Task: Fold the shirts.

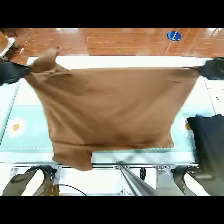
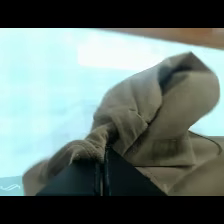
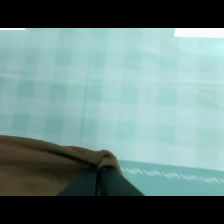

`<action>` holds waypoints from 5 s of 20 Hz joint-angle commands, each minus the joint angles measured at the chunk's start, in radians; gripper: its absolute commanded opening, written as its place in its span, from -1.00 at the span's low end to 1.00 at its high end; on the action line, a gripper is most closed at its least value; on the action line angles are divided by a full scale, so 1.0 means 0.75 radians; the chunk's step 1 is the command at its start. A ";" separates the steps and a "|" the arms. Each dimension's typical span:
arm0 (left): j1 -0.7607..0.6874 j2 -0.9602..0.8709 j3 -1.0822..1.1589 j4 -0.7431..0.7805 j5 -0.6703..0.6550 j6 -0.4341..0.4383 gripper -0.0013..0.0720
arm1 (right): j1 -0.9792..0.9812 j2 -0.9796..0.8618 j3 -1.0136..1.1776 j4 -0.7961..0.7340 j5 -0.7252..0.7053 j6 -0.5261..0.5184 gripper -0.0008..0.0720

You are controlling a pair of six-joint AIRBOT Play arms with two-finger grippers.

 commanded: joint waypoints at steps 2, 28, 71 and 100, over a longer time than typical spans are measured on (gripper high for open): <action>-0.148 -0.384 -0.027 -0.026 0.374 0.032 -0.89 | -0.001 -0.537 0.175 0.226 -0.204 -0.016 -0.93; 0.517 -0.456 -0.664 0.025 -0.407 0.109 0.42 | -0.756 0.092 -1.106 0.539 -0.209 -0.270 0.15; 0.245 0.138 0.596 -0.424 0.122 0.144 -0.89 | -0.341 0.015 0.604 0.540 -0.003 -0.231 -0.93; -0.204 -0.268 -0.033 0.277 0.508 -0.138 -0.89 | -0.230 -0.291 -0.014 0.571 -0.078 -0.249 -0.93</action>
